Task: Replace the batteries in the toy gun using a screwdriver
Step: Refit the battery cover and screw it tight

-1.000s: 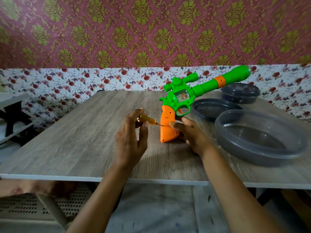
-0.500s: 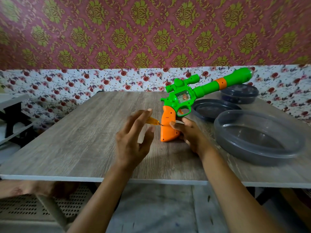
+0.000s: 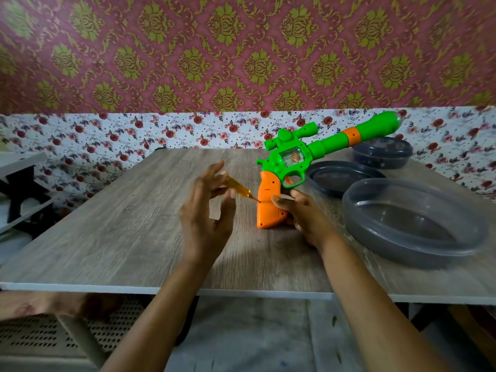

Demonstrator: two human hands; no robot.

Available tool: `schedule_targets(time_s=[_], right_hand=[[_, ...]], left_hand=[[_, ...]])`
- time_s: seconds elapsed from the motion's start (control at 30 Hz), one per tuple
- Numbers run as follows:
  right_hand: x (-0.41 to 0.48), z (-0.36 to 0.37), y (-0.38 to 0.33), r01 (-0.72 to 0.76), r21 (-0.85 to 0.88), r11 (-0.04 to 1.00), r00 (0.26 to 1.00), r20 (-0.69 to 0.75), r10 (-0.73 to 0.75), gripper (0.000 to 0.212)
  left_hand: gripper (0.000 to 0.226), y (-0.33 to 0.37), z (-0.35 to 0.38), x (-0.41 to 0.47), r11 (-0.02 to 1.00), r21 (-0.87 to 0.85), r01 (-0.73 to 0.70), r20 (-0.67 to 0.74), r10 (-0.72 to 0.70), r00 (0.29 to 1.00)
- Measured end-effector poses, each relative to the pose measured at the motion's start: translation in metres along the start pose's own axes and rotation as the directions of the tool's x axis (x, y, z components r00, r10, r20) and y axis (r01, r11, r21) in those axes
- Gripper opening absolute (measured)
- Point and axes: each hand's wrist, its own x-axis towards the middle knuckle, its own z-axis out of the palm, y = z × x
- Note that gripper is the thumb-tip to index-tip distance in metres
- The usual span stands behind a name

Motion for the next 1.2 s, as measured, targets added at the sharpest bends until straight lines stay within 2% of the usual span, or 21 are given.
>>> schedule_targets(time_s=[0.17,0.3,0.47,0.63,0.73,0.83,0.9,0.97,1.07,1.13,1.2], right_hand=[[0.000,0.001,-0.003,-0.020,0.030,0.999,1.000,0.006,0.020,0.031],[-0.001,0.000,-0.002,-0.031,0.012,0.999,0.999,0.025,0.031,0.025],[0.001,0.000,0.000,-0.034,0.011,0.999,0.999,0.015,0.033,0.025],[0.000,0.001,0.001,-0.052,0.003,0.999,0.999,-0.002,0.052,0.054],[0.000,0.002,0.000,-0.048,-0.001,0.999,0.999,0.007,0.048,0.058],[0.001,0.001,0.001,-0.062,-0.004,0.998,0.998,0.002,0.062,0.095],[0.003,0.000,0.002,-0.059,-0.009,0.998,0.998,0.001,0.059,0.104],[0.002,0.001,0.000,-0.071,-0.013,0.997,0.997,-0.001,0.071,0.095],[0.000,0.002,-0.003,-0.063,0.013,0.998,0.998,0.021,0.063,0.039],[-0.001,0.000,-0.003,-0.058,0.014,0.998,0.998,0.026,0.058,0.030],[0.000,0.000,-0.003,-0.053,0.009,0.999,0.998,0.016,0.053,0.032]], left_hand=[[0.015,0.010,0.009,0.005,1.000,0.026,-0.013,-0.030,0.014,0.999],[0.028,0.018,0.015,0.007,0.999,0.050,0.006,-0.020,-0.005,1.000],[0.022,0.023,0.015,0.005,0.998,0.056,-0.012,0.029,0.011,1.000],[0.016,0.029,0.019,0.007,0.998,0.057,0.033,-0.023,-0.032,0.999],[0.025,0.030,0.021,0.010,0.997,0.073,0.024,-0.041,-0.021,0.999],[0.029,0.027,0.019,0.012,0.995,0.098,0.007,-0.044,-0.002,0.999],[0.027,0.025,0.019,0.012,0.997,0.073,0.000,-0.038,0.003,0.999],[0.023,0.022,0.021,0.011,1.000,0.027,-0.003,-0.027,0.004,1.000],[0.020,0.019,0.024,0.003,1.000,0.016,-0.013,-0.041,0.014,0.999],[0.021,0.018,0.027,-0.003,0.999,0.039,-0.010,-0.079,0.013,0.997],[0.026,0.019,0.028,-0.005,0.999,0.026,0.031,-0.118,-0.028,0.993]])
